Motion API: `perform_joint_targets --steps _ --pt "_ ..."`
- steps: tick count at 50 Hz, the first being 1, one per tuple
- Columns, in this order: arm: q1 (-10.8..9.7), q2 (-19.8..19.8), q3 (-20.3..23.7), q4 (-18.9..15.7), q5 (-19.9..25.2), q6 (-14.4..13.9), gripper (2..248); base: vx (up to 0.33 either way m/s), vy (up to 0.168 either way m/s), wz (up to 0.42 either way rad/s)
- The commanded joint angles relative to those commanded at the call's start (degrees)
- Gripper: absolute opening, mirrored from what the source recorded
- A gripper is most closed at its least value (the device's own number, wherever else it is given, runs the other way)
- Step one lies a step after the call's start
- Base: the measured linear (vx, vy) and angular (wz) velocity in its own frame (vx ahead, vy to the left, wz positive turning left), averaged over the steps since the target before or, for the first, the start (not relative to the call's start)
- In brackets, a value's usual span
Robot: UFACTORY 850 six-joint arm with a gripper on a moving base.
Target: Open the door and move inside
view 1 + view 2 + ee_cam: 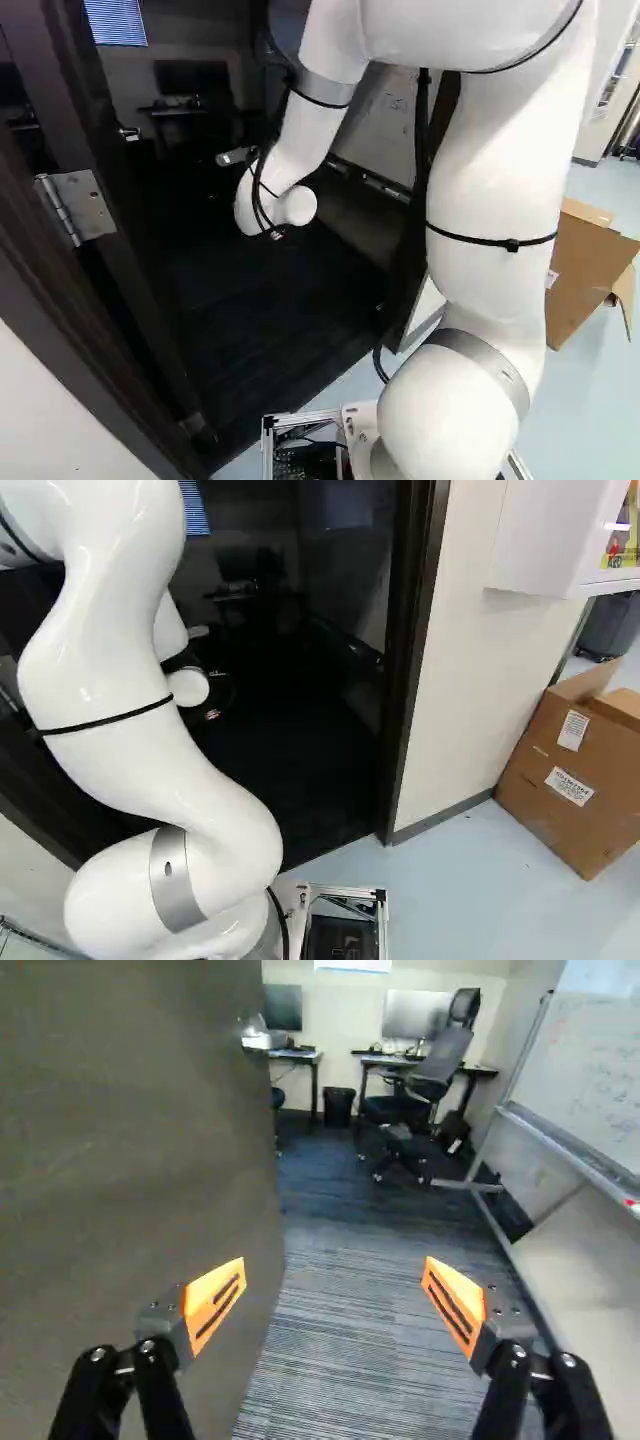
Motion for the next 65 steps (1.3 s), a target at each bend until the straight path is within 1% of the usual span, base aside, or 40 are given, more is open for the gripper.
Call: perform_joint_targets --steps 13,34,41,55,65 --pt "-4.81 4.85 5.61 0.86 0.31 0.0 247 0.0 0.0 0.0" --pt "-13.92 14.04 16.24 2.49 0.89 0.0 247 0.0 0.0 0.0" --pt "-16.51 16.66 19.27 2.96 1.05 0.0 247 0.0 0.0 0.0" --pt "-21.18 21.37 24.7 3.79 1.35 0.0 247 0.0 0.0 0.0" --pt "-23.65 23.86 27.59 4.24 1.5 0.0 247 0.0 0.0 0.0"
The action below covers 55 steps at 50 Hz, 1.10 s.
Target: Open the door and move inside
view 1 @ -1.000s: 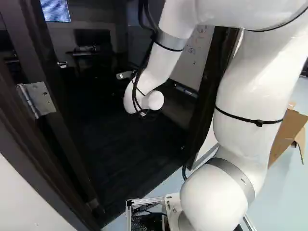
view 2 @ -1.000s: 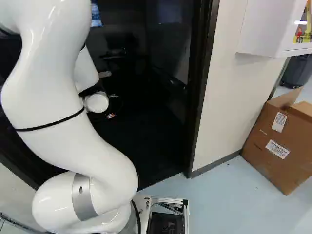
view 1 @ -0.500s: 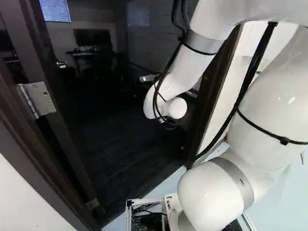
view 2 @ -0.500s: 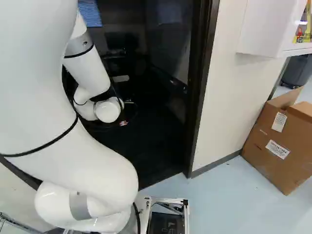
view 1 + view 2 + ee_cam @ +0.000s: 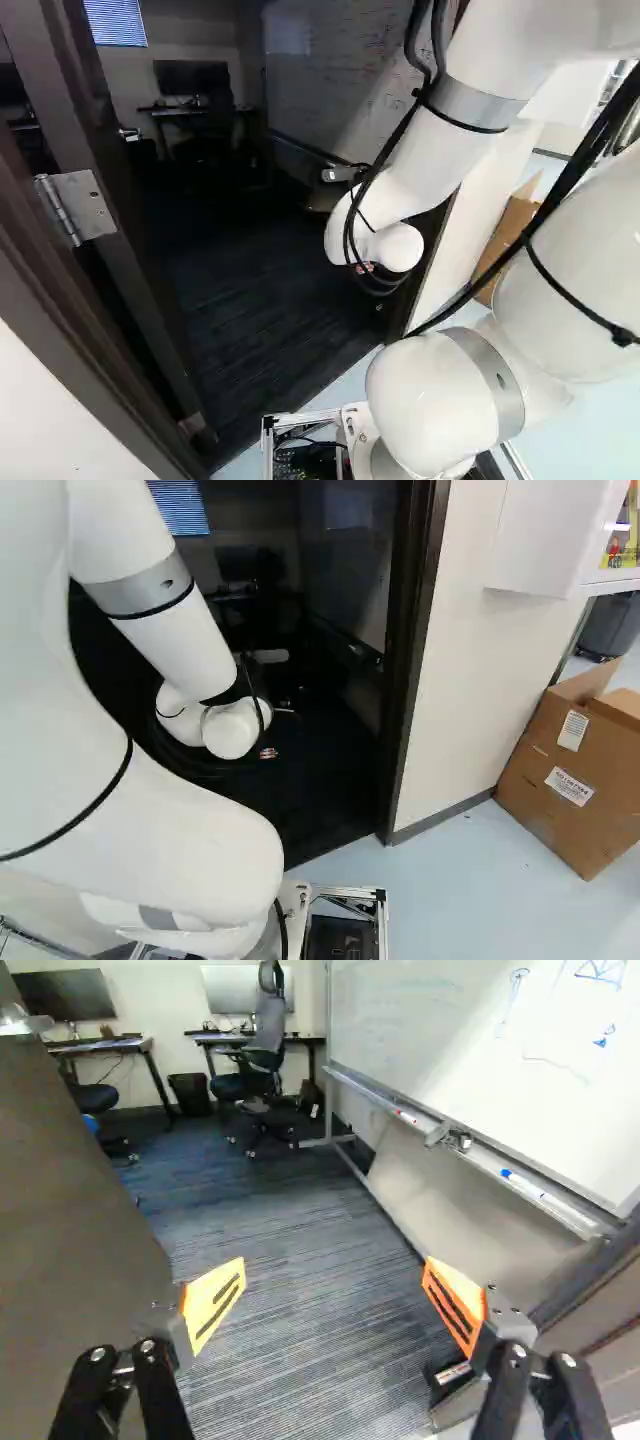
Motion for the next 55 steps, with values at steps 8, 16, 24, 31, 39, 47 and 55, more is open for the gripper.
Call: perform_joint_targets --steps 8,16,24,31,39,47,55 --pt "-1.68 1.69 1.96 0.3 0.11 0.0 247 0.0 0.0 0.0" --pt "-3.03 3.06 3.54 0.54 0.19 0.0 247 0.0 0.0 0.0" --pt "-4.0 4.03 4.66 0.72 0.25 0.0 247 0.0 0.0 0.0" --pt "-4.55 4.59 5.31 0.82 0.29 0.0 247 0.0 0.0 0.0" --pt "-4.86 4.9 5.67 0.87 0.31 0.0 247 0.0 0.0 0.0" --pt "-4.89 4.93 5.7 0.87 0.31 0.0 247 0.0 0.0 0.0" --pt "-4.89 4.93 5.7 0.87 0.31 0.0 247 0.0 0.0 0.0"
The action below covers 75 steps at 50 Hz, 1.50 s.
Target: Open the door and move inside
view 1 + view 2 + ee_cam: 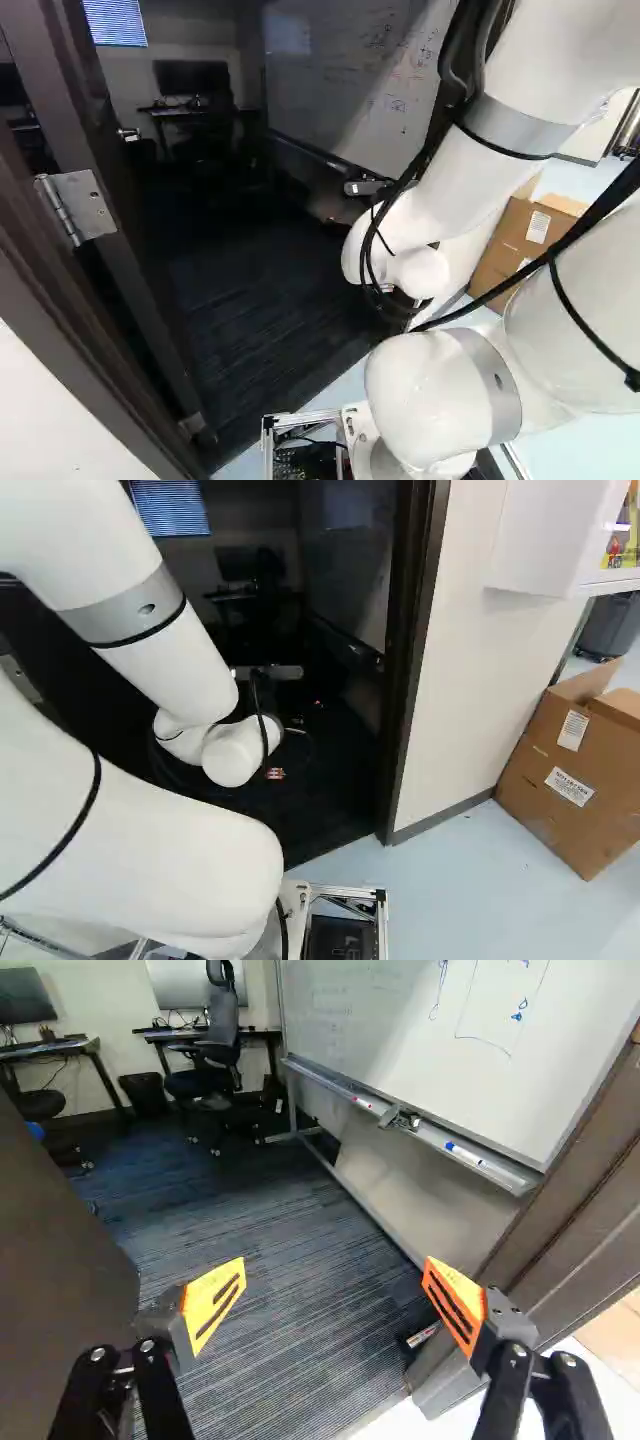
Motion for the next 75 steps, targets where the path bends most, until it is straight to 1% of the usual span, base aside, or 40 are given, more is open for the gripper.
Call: perform_joint_targets --steps 26,31,36,75 --pt "0.0 0.0 0.0 0.0 0.0 0.0 247 0.0 0.0 0.0" --pt "0.0 0.0 0.0 0.0 0.0 0.0 247 0.016 0.088 0.014" --pt "0.0 0.0 0.0 0.0 0.0 0.0 247 0.113 0.109 0.029" --pt "0.0 0.0 0.0 0.0 0.0 0.0 247 0.082 -0.001 -0.007"
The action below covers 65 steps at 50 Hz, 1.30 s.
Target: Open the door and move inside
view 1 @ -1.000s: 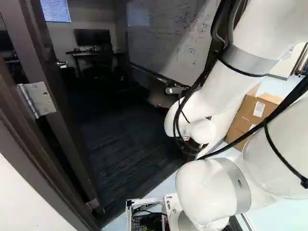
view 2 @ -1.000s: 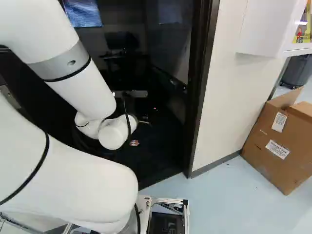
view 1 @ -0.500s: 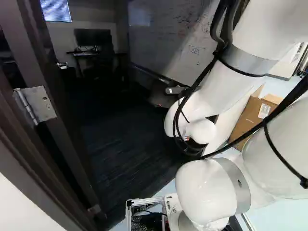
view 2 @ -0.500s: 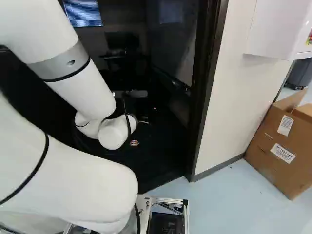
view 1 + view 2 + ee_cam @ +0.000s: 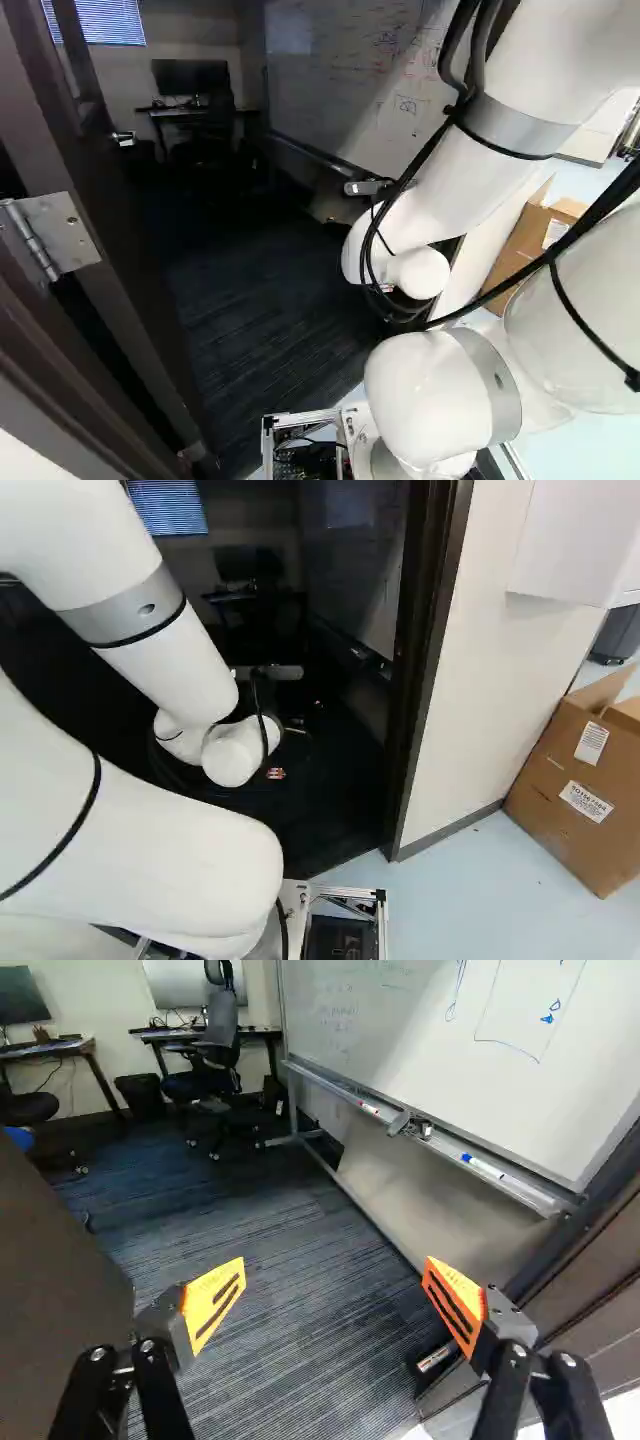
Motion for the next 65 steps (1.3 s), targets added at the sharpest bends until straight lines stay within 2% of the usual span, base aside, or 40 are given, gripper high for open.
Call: perform_joint_targets --steps 27,65 --pt "0.0 0.0 0.0 0.0 0.0 0.0 247 0.11 0.003 -0.004" --pt "0.0 0.0 0.0 0.0 0.0 0.0 247 0.138 0.018 0.157"
